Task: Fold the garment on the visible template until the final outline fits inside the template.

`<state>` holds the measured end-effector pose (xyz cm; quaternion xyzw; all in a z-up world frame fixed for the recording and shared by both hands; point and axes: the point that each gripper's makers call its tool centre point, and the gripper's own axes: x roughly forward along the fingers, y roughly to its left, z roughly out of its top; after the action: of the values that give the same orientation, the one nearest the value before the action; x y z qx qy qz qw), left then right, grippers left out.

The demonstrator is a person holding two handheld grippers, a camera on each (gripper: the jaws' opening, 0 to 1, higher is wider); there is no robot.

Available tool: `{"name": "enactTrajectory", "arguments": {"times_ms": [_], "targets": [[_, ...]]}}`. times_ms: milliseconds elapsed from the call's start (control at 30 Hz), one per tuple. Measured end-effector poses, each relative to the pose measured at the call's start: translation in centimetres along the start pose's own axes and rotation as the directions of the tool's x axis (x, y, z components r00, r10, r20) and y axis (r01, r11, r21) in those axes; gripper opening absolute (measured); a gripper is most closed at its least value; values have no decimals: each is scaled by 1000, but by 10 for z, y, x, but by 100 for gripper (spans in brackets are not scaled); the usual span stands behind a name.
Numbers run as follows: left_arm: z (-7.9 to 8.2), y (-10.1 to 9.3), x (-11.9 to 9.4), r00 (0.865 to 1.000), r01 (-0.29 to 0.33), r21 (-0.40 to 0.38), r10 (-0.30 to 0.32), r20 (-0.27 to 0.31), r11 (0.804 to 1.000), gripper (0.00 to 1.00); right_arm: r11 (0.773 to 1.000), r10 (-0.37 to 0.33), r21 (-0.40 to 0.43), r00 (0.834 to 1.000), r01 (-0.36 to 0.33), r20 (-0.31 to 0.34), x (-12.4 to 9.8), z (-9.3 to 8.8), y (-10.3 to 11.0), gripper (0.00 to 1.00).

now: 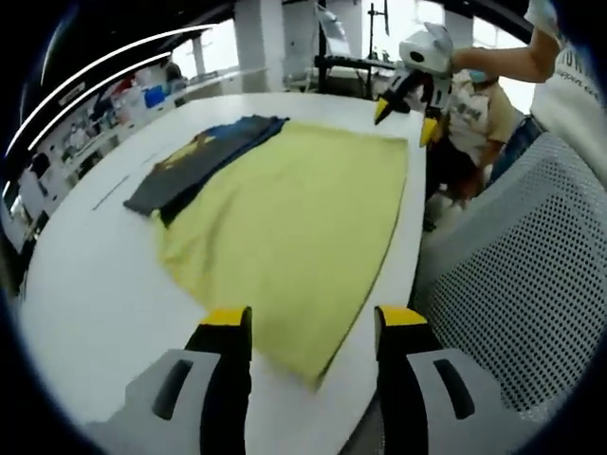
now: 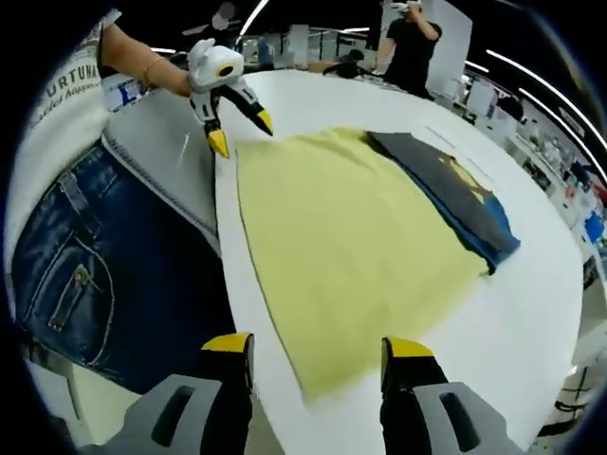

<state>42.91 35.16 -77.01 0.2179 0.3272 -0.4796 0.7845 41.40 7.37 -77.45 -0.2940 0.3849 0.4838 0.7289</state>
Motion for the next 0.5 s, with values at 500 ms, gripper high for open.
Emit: {"name": "enactTrajectory", "arguments": {"times_ms": [500], "targets": [[-22,-1,1,994,35,105,-24,-109,994,29,993,18,-113,990,-34,-143,12,-22,-3,25]]}}
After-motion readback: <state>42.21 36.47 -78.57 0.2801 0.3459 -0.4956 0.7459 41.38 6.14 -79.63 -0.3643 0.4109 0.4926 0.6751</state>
